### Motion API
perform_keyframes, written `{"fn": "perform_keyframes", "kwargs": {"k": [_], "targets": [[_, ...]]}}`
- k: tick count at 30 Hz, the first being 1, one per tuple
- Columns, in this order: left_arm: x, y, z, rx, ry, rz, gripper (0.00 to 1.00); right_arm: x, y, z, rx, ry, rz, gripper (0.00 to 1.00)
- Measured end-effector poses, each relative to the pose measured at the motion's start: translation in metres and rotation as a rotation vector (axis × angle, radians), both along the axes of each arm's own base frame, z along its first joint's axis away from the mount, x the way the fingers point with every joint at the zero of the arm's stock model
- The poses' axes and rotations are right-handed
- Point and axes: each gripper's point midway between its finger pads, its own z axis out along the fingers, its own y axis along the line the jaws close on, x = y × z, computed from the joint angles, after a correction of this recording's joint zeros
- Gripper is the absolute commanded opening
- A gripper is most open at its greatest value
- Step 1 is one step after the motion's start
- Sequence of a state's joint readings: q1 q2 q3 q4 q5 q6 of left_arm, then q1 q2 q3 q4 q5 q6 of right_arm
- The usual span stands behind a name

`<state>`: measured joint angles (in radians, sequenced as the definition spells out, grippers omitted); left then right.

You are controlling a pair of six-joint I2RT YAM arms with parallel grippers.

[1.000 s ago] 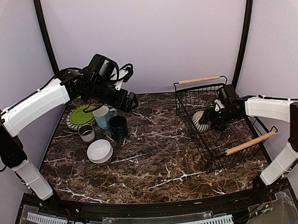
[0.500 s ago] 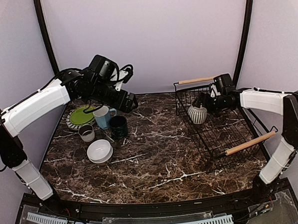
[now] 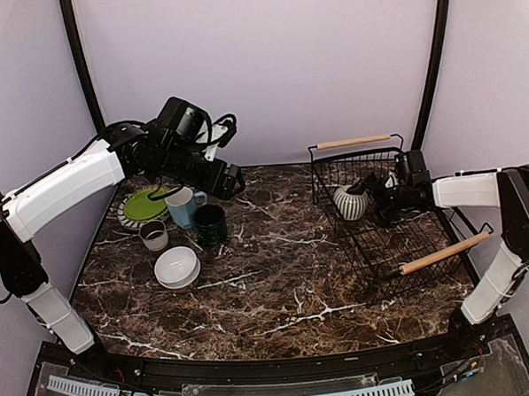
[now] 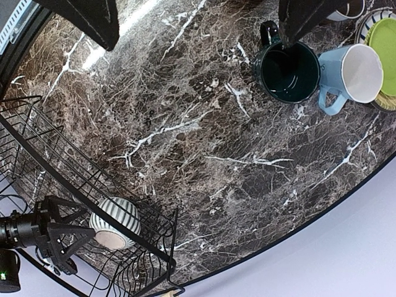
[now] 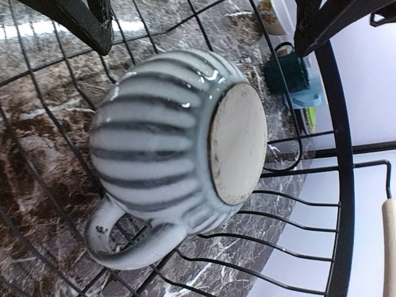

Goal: Unload the mixed dishes from the dish rack
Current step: Move the cup to the dish rack, then grab the cup from the dish rack.

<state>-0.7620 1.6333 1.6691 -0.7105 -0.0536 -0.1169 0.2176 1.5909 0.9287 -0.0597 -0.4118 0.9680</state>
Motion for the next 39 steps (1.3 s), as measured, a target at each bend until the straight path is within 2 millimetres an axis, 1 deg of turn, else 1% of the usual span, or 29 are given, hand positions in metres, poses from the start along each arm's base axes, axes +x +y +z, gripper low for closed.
{"fn": "perform_keyframes", "kwargs": {"k": [3, 7, 13, 19, 24, 27, 33, 34, 37, 39], "targets": [[0.000, 0.000, 0.000, 0.001, 0.001, 0.001, 0.88, 0.007, 0.007, -0.006, 0.090, 0.025, -0.048, 0.99], [0.001, 0.000, -0.002, 0.004, 0.002, 0.002, 0.88, 0.000, 0.007, -0.032, 0.179, 0.108, -0.151, 0.99], [0.001, 0.000, -0.002, 0.005, 0.001, 0.003, 0.88, 0.012, 0.010, -0.028, 0.249, 0.095, -0.243, 0.99], [0.001, 0.001, -0.002, 0.008, -0.001, 0.007, 0.88, 0.024, 0.012, -0.030, 0.293, 0.071, -0.284, 0.99], [0.002, 0.001, -0.002, 0.009, -0.002, 0.008, 0.88, 0.031, 0.007, -0.028, 0.295, 0.040, -0.321, 0.99], [0.002, 0.001, -0.002, 0.009, -0.003, 0.008, 0.88, 0.035, 0.003, -0.033, 0.283, 0.033, -0.345, 0.99], [0.002, 0.001, -0.002, 0.008, -0.002, 0.008, 0.88, 0.039, 0.004, -0.033, 0.292, 0.006, -0.347, 0.99], [0.002, 0.001, -0.002, 0.008, -0.002, 0.008, 0.88, 0.040, 0.004, -0.032, 0.295, 0.000, -0.346, 0.98], [0.002, 0.001, -0.002, 0.008, -0.002, 0.008, 0.88, 0.044, 0.005, -0.033, 0.302, -0.015, -0.343, 0.89], [0.002, 0.001, -0.001, 0.008, -0.003, 0.008, 0.88, 0.045, 0.006, -0.033, 0.309, -0.018, -0.345, 0.80]]}}
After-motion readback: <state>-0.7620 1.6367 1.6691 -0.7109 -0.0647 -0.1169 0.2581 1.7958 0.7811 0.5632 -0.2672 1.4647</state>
